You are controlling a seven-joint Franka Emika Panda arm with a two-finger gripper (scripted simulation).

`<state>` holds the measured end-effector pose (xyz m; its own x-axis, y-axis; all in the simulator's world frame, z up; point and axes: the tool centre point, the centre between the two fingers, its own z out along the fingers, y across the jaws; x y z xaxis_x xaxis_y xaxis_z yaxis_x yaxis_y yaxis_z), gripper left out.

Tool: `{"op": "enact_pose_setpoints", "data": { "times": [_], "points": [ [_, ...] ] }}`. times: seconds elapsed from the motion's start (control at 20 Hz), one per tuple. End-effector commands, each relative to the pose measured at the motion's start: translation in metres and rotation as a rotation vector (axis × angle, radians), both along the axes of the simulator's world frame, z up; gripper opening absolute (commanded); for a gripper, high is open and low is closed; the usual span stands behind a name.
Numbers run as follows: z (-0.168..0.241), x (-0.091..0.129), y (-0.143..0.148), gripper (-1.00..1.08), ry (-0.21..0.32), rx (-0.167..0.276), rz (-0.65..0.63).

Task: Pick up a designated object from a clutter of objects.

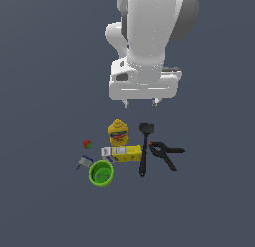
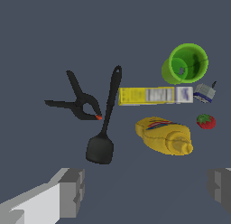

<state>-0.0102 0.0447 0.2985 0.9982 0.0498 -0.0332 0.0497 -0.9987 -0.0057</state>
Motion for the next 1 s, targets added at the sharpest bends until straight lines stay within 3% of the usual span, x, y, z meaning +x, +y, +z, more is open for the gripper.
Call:
{"op": "enact_pose_setpoints", "data": {
  "times": [0.0, 0.5, 0.95],
  "points": [
    [-0.003, -0.002, 0.008, 1.0, 0.006, -0.002, 0.014],
    [-0.014, 0.004, 0.013, 1.0, 0.004, -0.006, 0.06],
    [-0.06, 0.025, 0.035, 1.0, -0.003, -0.02, 0.255]
  ]
}}
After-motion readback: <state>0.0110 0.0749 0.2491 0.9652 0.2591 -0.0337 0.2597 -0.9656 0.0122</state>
